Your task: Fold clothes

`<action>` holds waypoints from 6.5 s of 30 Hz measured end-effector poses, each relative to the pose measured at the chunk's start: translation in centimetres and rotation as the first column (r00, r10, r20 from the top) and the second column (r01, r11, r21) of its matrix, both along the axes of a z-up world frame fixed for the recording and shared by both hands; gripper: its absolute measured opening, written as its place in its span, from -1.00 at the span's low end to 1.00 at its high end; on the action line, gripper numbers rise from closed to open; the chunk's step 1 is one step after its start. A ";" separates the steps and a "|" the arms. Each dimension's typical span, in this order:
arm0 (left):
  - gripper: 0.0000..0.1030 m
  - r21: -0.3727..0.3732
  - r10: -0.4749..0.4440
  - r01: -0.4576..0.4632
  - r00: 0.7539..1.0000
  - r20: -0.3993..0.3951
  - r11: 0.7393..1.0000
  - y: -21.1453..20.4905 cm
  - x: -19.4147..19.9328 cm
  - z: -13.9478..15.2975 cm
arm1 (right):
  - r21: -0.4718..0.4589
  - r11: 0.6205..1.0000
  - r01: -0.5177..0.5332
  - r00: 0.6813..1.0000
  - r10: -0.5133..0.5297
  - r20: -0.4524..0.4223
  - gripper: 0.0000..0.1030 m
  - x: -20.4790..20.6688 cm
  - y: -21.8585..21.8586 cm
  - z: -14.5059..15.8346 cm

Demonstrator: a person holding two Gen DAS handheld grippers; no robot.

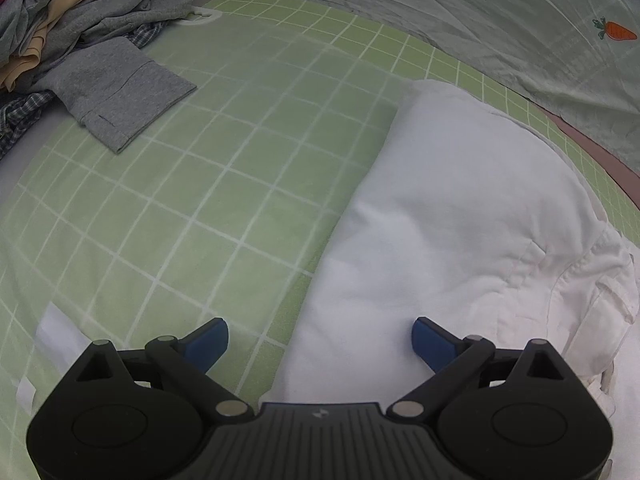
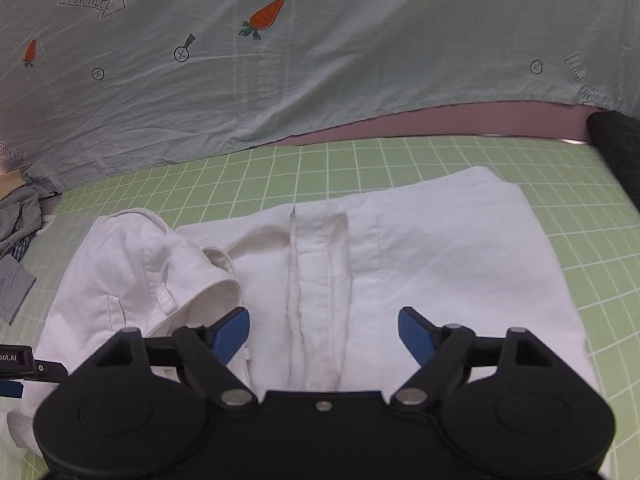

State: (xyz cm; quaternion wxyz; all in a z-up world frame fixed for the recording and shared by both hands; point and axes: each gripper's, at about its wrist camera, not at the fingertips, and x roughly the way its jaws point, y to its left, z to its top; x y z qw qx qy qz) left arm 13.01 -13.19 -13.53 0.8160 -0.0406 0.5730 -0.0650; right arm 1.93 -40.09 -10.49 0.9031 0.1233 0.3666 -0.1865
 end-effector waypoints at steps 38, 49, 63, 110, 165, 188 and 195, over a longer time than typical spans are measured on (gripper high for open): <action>-0.73 -0.249 -0.349 0.395 0.914 0.209 0.884 -21.1 -14.8 6.8 | 0.026 0.935 0.353 0.934 -0.350 -0.076 0.73 -19.6 -13.2 -0.9; -0.72 -0.232 -0.302 0.288 0.953 -0.028 0.929 -27.3 -14.6 -1.3 | 0.064 0.930 0.362 0.929 -0.355 -0.101 0.74 -22.1 -21.5 -2.7; 0.28 -0.390 -0.329 0.321 0.943 0.048 0.863 -23.7 -14.4 4.6 | 0.169 0.951 0.258 0.966 -0.256 -0.033 0.73 -17.8 -19.6 -0.8; 0.83 -0.336 -0.391 0.375 0.920 0.023 0.864 -19.3 -7.9 -0.3 | 0.528 0.821 0.218 0.969 -0.248 -0.014 0.53 -11.5 -19.0 -3.9; -0.32 -0.532 -0.534 0.616 0.781 0.322 0.580 -58.2 -25.9 11.5 | 0.643 0.748 0.165 0.806 -0.478 0.349 -0.48 -37.0 -48.1 6.3; 0.71 -0.087 -0.619 0.702 0.674 0.403 0.707 -72.6 -14.4 3.7 | -0.136 0.938 0.320 0.944 -0.302 0.136 0.21 -18.5 -57.5 -0.3; 0.78 -0.026 -0.626 0.702 0.650 0.431 0.712 -66.7 -19.7 6.8 | -0.126 0.932 0.339 0.940 -0.332 0.072 0.38 -22.4 -54.3 1.8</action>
